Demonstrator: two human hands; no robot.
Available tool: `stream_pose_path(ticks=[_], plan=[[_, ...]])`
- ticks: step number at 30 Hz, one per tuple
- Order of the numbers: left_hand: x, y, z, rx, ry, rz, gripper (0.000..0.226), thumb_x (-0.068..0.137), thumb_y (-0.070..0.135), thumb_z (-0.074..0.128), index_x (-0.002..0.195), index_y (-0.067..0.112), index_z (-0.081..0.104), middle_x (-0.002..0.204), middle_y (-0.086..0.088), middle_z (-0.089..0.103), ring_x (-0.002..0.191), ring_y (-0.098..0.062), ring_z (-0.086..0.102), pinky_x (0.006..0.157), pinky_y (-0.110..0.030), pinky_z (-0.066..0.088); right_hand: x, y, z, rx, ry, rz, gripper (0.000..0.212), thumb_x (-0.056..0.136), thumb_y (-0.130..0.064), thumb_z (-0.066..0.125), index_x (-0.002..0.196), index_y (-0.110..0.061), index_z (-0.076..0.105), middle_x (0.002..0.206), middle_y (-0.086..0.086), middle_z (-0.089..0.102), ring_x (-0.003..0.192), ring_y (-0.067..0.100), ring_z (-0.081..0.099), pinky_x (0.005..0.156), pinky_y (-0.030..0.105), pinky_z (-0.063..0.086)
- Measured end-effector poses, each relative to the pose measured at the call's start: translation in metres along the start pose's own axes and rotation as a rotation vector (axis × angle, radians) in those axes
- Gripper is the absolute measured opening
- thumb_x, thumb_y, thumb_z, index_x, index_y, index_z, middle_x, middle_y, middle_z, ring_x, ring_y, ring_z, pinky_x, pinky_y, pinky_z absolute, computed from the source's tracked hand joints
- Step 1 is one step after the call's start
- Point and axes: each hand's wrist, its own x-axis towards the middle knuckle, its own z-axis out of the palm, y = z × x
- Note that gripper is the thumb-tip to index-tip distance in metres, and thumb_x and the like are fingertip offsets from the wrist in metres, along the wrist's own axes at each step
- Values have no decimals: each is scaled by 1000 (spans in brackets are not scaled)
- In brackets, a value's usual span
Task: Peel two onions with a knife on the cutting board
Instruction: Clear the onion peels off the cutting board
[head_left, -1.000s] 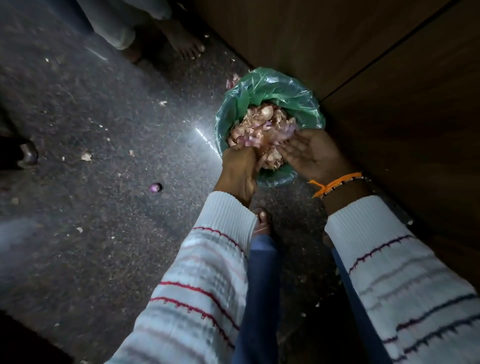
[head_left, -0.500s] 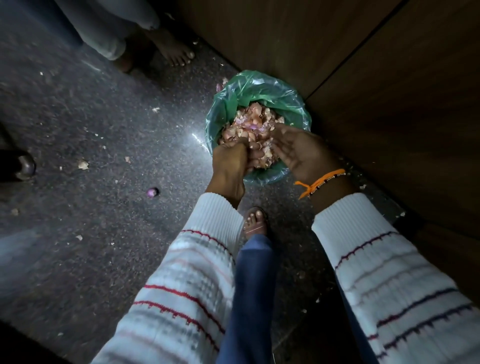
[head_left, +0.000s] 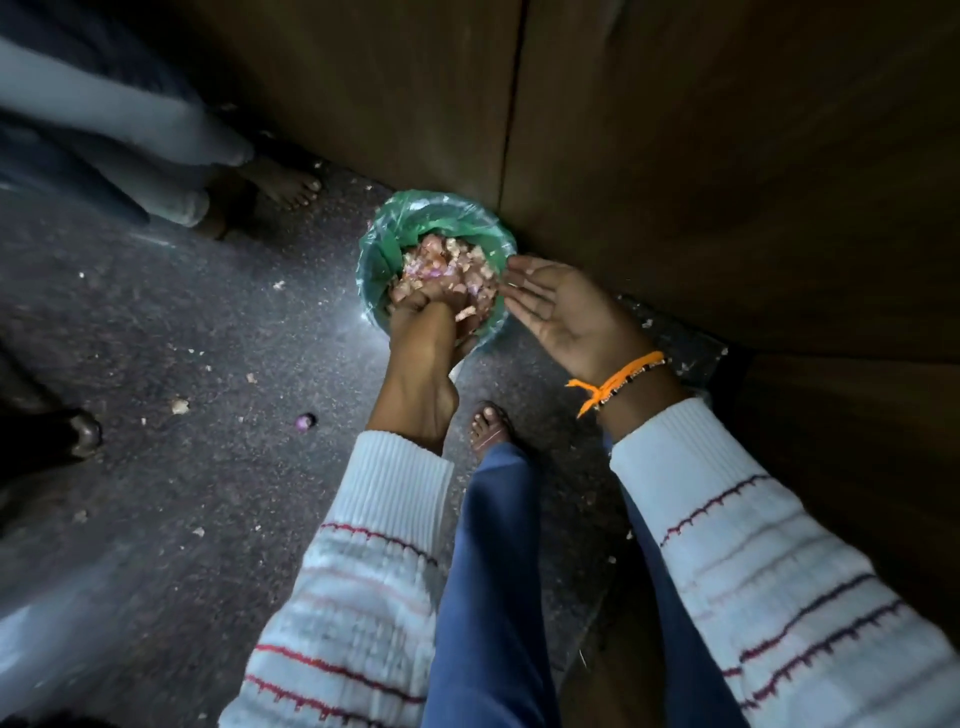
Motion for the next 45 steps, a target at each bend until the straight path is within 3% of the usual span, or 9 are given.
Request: stream_pose_path(ticks=[5,8,14,28,34,36,39,42,45], plan=[[-69,7,53,127,-107,31,22,95,6,45,91,20,61,82,3,63,71,-11,56,68,-21,48,-80,-44,-40,135,20,-164,28,96,-2,33,84,-8,58,84,6,60,81,14,60,83,20,50],[-116,11,88,197,-249,62,19,96,8,48,93,20,63,81,4,62,69,-8,56,68,-19,47,-135,-71,-68,100,87,-274,28,95,-4,37,82,-15,58,79,0,60,67,5,54,61,11,46],[-199,17,144,353,-554,136,20,95,11,50,89,23,66,74,10,65,69,-3,58,63,-11,49,-230,-105,-126,118,221,-453,26,94,-2,40,81,-13,60,75,1,59,58,5,48,51,11,39],[-352,-1,293,629,-1048,263,24,95,7,47,87,18,66,66,9,62,60,1,54,56,-10,44,-383,-153,-242,434,463,-833,27,93,2,41,78,-7,62,65,4,56,55,4,51,52,12,41],[-401,-21,370,677,-1200,291,21,95,3,48,87,15,64,67,6,63,60,0,57,60,-12,49,-405,-191,-293,568,595,-990,25,93,5,40,79,-4,60,74,11,61,69,15,58,67,19,51],[-408,-23,395,737,-1221,338,21,95,3,49,91,15,65,79,0,63,68,-4,57,66,-15,51,-407,-203,-312,439,739,-983,21,91,4,44,83,-4,62,79,10,63,75,17,61,72,23,53],[-404,-22,429,944,-1216,614,18,92,6,55,97,20,65,94,2,66,83,-7,58,72,-17,51,-404,-210,-338,-122,1095,-888,15,84,-3,59,90,-15,66,84,-2,64,72,7,59,73,17,47],[-391,-16,452,1236,-1140,926,21,84,13,68,99,25,61,92,13,58,84,-8,54,80,-27,49,-402,-210,-359,-424,1183,-765,25,76,-12,72,98,-17,62,89,0,53,69,9,52,68,18,42],[-372,-14,459,1473,-1067,997,32,78,20,74,105,23,57,105,6,54,96,-14,54,88,-31,46,-399,-209,-372,-624,1162,-639,38,70,-14,76,102,-13,56,89,2,50,81,18,51,71,29,37]])
